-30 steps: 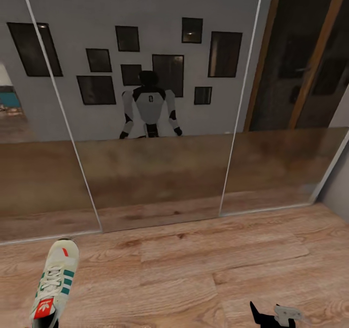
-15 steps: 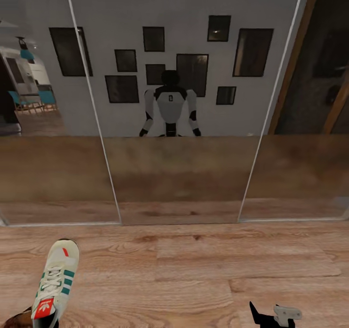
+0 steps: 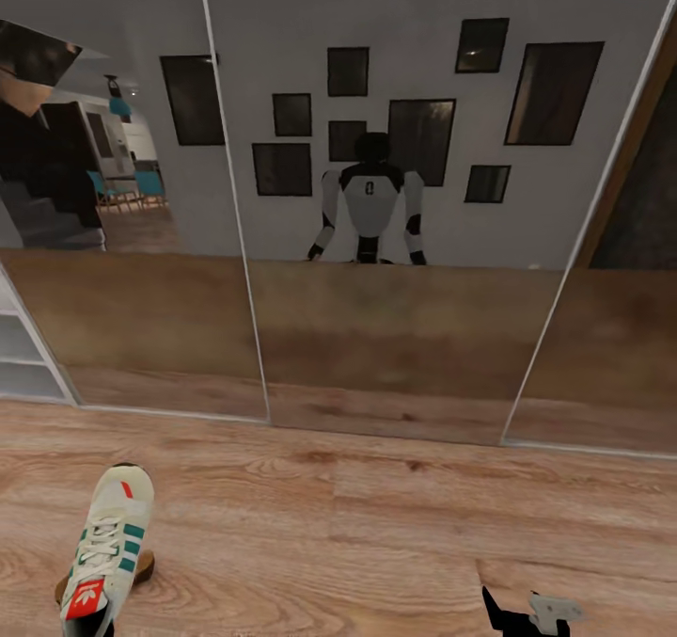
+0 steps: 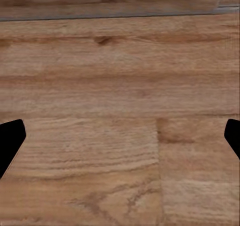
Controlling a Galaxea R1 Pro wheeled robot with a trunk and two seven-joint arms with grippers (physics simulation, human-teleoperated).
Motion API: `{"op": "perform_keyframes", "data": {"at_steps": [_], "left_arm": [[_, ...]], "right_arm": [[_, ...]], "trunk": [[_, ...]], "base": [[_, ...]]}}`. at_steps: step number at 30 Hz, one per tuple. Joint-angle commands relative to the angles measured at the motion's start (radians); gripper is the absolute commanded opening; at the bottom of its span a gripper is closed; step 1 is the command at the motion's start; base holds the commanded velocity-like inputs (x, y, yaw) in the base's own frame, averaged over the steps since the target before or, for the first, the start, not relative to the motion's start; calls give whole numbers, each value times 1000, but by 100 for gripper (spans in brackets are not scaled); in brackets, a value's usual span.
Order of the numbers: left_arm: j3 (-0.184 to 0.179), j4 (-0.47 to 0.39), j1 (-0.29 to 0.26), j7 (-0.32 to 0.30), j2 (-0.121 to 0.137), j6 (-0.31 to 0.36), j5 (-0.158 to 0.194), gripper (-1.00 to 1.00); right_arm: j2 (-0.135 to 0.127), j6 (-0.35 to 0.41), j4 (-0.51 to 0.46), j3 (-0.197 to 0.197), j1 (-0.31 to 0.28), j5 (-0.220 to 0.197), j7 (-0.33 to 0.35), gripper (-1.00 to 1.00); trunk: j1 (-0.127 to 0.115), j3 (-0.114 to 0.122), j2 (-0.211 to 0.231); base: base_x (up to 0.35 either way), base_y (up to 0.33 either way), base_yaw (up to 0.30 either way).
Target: Pick up the two gym shoes and the two sandals from the corridor floor and place them onto the hallstand (shoe rack) in the corridor, making sure they are on the rack and not on the floor. Arrange them so the two gym shoes are next to each other and the two sandals are next to each other.
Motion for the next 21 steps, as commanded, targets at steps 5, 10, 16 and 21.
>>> {"op": "perform_keyframes", "data": {"at_steps": [5,10,16,21], "left_arm": [[9,0,-2,-9,0,-2,-3,-100],[9,0,-2,-9,1,-1,-3,-100],[9,0,-2,-9,1,0,-3,-100],[9,0,-2,-9,1,0,-3,-100]], "right_arm": [[1,-5,0,-9,-1,10,6,100],[1,-5,0,-10,-1,9,6,100],[1,-5,0,-10,-1,8,6,100],[1,-5,0,-10,-1,8,6,100]], "trunk": [[0,-5,0],[0,-9,0],[0,-14,0],[0,-18,0]], "base": [[-37,-26,270],[-157,-102,269],[-40,-21,268],[-4,-2,268]]}}
